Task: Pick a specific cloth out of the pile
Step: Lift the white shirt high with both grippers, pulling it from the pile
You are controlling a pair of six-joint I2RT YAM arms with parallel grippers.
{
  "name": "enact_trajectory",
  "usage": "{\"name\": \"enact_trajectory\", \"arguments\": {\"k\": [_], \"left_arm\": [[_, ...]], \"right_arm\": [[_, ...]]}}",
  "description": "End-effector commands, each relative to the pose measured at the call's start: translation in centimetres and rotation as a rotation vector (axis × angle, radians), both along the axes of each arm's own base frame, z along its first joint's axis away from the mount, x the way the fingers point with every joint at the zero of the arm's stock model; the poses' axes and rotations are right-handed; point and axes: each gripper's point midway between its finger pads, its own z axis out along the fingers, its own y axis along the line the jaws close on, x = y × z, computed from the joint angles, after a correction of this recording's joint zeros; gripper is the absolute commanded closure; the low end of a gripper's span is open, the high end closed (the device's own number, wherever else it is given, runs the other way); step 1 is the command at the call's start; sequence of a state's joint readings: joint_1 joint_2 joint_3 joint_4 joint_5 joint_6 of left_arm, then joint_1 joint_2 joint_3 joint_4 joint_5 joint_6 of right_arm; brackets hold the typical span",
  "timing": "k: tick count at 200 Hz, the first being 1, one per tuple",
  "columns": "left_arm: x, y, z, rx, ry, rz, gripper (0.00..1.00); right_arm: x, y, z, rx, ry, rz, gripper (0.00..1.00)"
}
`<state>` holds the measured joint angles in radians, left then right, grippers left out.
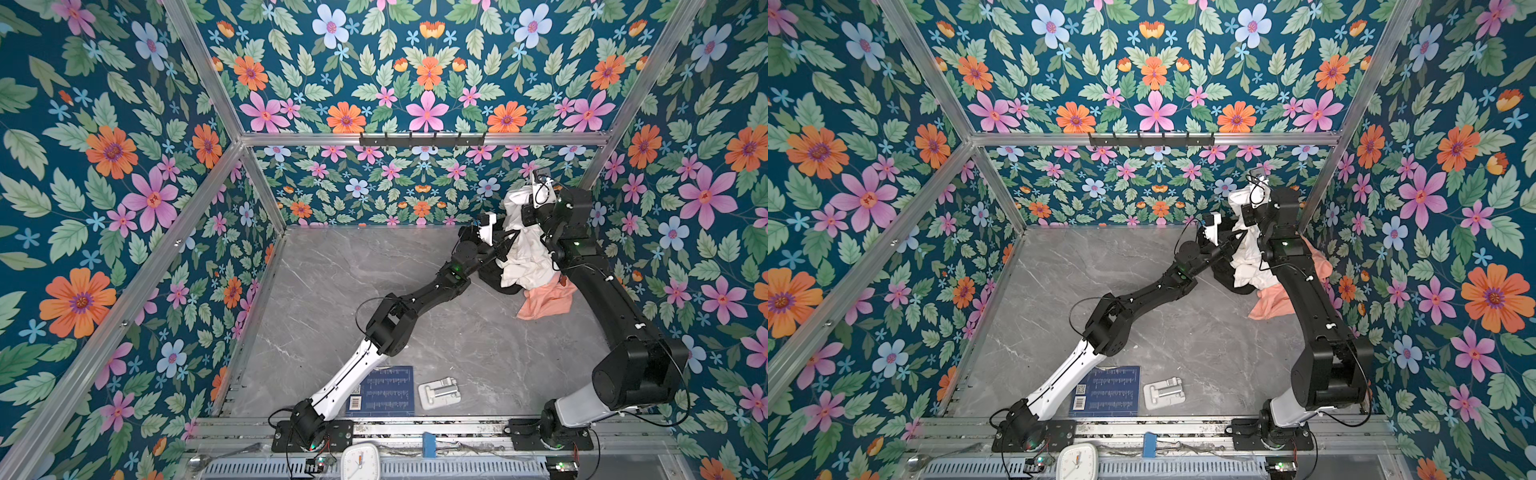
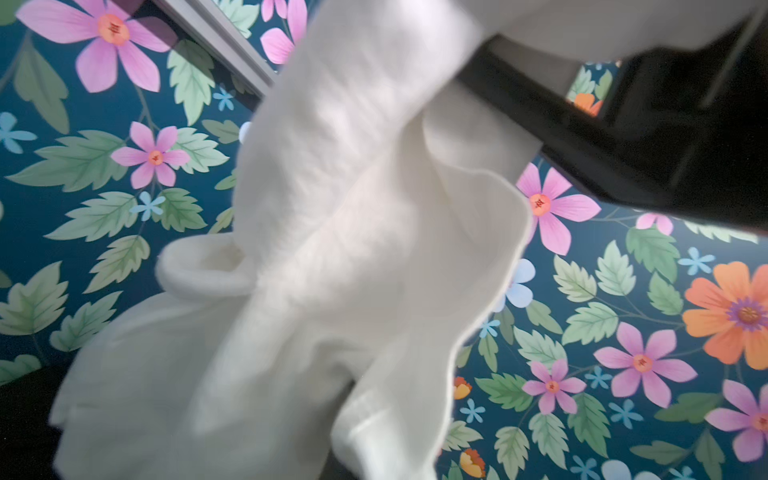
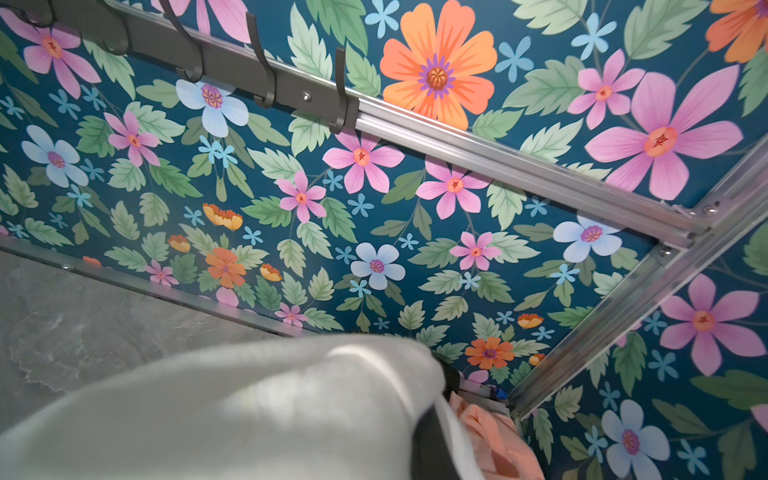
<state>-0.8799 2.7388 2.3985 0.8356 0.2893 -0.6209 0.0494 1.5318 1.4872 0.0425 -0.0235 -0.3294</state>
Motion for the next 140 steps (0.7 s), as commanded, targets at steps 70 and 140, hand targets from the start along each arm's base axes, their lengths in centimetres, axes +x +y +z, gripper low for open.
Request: {"name": "enact_trajectory", "arguments": {"k": [70, 140], "left_arm": [[-2.1, 1.2, 6.9, 0.021, -0.101, -0.054, 1.0], [-1.8, 3.4, 10.9, 0.016, -0.123, -0.056, 1.0]], "right_arm": [[-1.4, -0.9, 6.4, -0.012, -0.108, -0.044, 1.0], [-2.3, -1.2, 9.4, 0.063, -0.098, -0.063, 1.0]]}}
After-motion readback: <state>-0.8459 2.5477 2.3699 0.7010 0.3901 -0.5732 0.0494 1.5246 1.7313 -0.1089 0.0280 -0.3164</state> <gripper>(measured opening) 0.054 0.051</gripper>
